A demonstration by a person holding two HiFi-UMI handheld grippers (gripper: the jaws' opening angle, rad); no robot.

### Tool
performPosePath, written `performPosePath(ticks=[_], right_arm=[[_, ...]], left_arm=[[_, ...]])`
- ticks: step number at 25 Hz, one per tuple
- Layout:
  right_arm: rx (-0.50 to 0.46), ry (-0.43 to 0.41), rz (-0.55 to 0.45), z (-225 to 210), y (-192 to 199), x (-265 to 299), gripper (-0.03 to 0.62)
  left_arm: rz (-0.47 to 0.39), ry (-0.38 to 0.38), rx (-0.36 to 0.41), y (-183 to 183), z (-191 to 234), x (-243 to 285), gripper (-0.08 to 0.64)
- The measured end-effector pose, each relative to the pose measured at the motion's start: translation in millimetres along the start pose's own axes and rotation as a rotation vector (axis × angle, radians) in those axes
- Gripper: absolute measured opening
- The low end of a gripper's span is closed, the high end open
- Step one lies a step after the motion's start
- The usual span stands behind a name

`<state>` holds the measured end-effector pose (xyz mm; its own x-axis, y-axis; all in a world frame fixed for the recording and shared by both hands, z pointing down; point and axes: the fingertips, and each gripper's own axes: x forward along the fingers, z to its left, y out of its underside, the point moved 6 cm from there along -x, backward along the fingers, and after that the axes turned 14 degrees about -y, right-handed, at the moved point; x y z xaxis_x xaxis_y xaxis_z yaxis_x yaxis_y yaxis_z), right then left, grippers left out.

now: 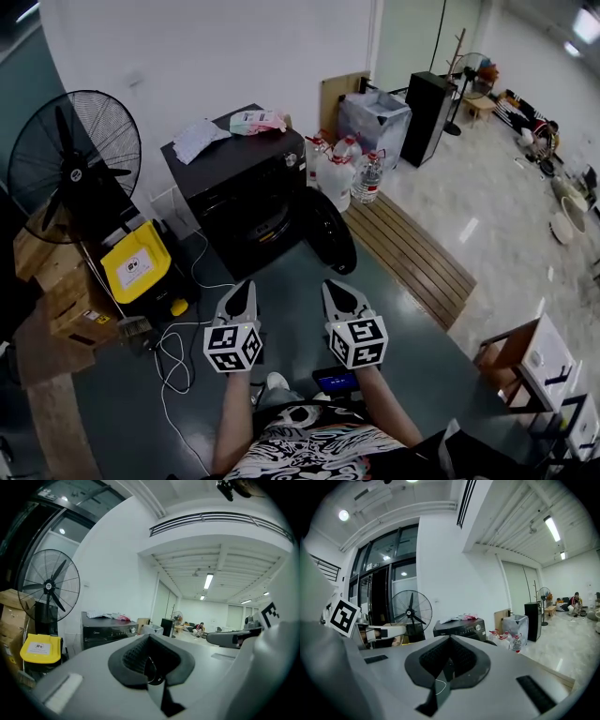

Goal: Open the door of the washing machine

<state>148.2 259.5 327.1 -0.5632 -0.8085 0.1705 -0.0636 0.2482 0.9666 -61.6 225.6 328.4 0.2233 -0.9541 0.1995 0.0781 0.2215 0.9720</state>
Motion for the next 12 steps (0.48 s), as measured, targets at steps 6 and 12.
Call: performPosePath(ticks=[6,12], right_arm=[[-0.003,-0.003,0.006,-0.1,0.5,0.7,0.002],[-0.007,0.004,0.02,-8.2,2.7,-0.1,0.002]], left_arm=[[0.006,-0.012,0.0,1.4,1.0,2.4,0.002],[0.022,-0.014,0.004,5.9,-2.4,8.1,0.002]])
